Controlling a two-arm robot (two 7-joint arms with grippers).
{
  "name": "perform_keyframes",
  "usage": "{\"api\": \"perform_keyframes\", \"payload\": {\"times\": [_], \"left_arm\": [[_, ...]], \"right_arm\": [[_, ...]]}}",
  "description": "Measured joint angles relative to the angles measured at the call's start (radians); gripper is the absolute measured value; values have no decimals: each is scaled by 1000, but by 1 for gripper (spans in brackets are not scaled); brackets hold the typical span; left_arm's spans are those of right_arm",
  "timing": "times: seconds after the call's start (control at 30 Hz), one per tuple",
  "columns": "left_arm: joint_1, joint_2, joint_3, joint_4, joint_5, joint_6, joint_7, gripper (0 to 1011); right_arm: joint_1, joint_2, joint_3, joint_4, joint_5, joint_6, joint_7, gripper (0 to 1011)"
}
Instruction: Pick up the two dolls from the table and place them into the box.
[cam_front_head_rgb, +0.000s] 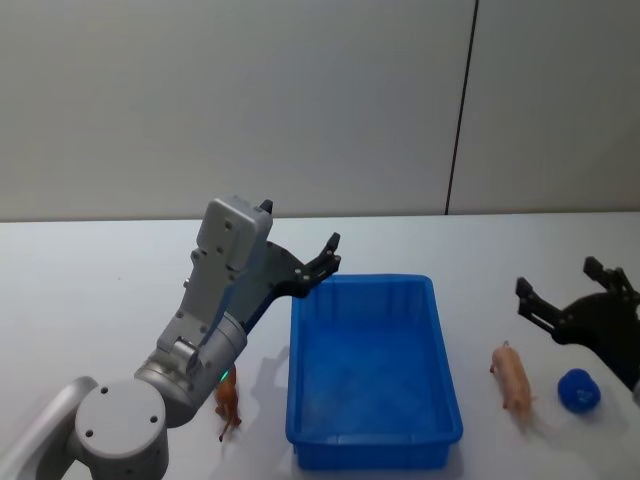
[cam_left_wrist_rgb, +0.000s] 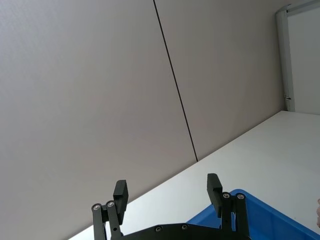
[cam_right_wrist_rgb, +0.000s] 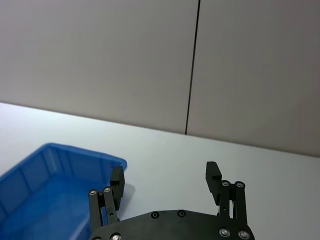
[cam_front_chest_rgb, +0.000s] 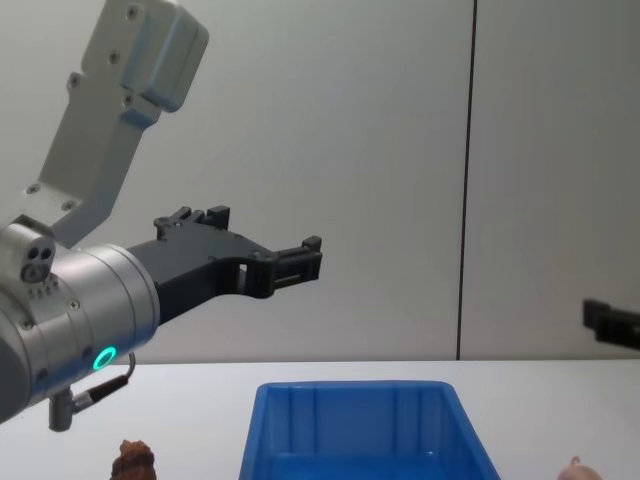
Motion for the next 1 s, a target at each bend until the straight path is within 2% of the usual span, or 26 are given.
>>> {"api": "perform_keyframes", "payload": {"times": [0.23,0.47,1.0], "left_arm": [[0,0,0,0,0,0,0,1001],[0,0,0,0,0,0,0,1001],[0,0,0,0,0,0,0,1001]], "right_arm": [[-1,26,18,30,4,43,25,1001],[-1,49,29,62,-12,87,52,1001],[0,74,38,126,-42,150,105,1001]]}}
